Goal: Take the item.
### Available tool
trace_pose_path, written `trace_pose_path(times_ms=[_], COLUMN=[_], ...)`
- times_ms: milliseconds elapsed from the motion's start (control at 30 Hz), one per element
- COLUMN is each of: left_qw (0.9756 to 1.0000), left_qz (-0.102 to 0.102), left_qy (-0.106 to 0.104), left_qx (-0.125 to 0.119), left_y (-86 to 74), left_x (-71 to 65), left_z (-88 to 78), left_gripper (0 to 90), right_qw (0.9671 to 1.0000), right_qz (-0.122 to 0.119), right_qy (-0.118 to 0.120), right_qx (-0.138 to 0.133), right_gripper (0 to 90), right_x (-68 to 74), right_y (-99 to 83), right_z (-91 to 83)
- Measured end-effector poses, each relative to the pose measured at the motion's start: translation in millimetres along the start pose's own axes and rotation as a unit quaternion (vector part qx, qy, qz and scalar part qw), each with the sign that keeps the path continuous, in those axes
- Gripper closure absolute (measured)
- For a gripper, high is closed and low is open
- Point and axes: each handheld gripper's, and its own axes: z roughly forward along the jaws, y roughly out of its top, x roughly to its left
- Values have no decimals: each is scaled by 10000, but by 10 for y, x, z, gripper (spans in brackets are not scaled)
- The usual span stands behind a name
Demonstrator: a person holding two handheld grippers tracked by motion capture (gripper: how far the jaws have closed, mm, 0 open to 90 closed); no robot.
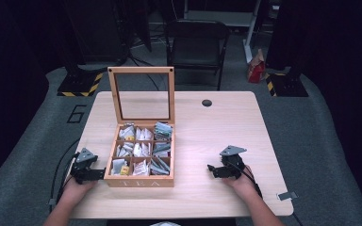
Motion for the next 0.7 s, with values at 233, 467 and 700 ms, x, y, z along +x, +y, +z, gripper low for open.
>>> trace_pose_path(times_ms=[233,467,700], left_qw=[10000,10000,10000], left_qz=[0,1,-2], left_qy=[-1,-2,-2], left_qx=[2,3,1], left_y=[0,0,0], left_x=[0,0,0], left_z=[0,0,0], left_gripper=[183,183,182], right_qw=[10000,10000,10000], right_qz=[18,32,49], right_qy=[-19,-31,-22], right_qx=[-2,-30,-52], right_gripper=[177,189,234], right_x=[4,9,15], right_y=[-1,-2,-1], right_z=[-1,0,-7])
